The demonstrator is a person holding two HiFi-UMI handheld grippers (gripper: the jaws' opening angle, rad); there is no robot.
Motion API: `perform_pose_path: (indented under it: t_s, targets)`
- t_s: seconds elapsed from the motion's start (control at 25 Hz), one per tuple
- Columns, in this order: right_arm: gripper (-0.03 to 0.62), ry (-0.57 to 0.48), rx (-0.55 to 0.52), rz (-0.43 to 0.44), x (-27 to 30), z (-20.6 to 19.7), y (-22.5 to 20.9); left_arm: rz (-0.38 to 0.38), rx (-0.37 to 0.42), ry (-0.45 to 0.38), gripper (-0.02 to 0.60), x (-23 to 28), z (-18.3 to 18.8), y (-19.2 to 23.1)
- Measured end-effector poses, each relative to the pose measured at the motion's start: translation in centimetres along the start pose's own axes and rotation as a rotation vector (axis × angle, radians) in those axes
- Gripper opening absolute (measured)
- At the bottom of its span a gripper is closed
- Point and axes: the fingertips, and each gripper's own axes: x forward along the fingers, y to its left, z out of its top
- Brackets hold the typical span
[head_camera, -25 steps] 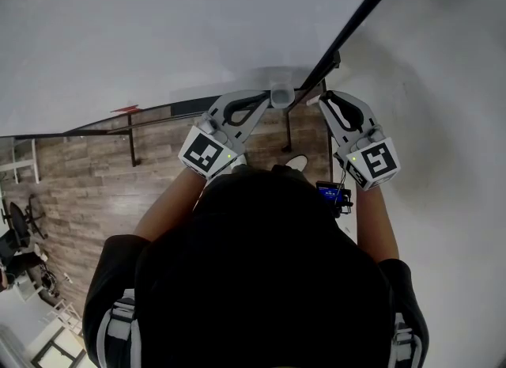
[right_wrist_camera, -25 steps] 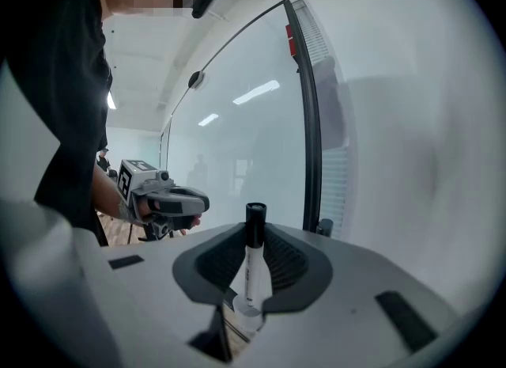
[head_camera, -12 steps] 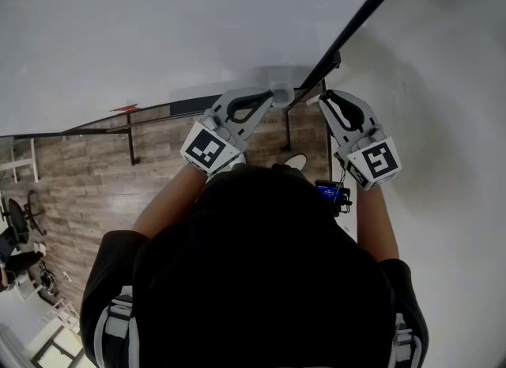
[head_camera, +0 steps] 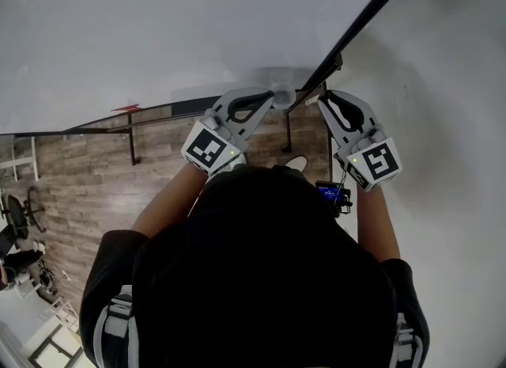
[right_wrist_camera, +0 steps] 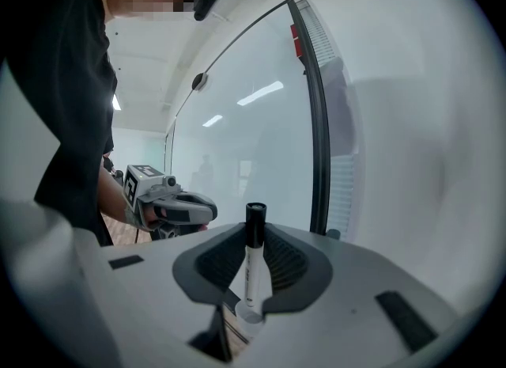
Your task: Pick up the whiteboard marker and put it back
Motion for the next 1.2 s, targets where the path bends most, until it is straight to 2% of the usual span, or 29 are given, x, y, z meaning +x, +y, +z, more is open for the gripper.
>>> perform_pose_path:
  t_s: [0.36, 0.68, 0.96, 1.2]
  targets:
    - [0.067, -0.042, 0.011, 0.032, 1.1, 1.2, 0.7, 0.04, -0.002, -0.013, 0.004, -1.0, 0.7, 0.3]
    - [0.067, -0.015, -0.006, 0.03, 3.8, -0.1, 0.9, 0.075, -0.003, -0.025, 0.003, -1.9, 0.6, 0.7]
    - [0.067, 0.036, -0.019, 0.005, 6.1, -4.1, 0.7, 0.091, 0.016, -0.047, 0.003, -2.2, 0.0, 0.8]
    - [0.067, 0.098, -0.047, -0.004, 8.4, -7.7, 0.7, 0.105, 0.001, -0.046, 0.003, -2.2, -0.9, 1.5]
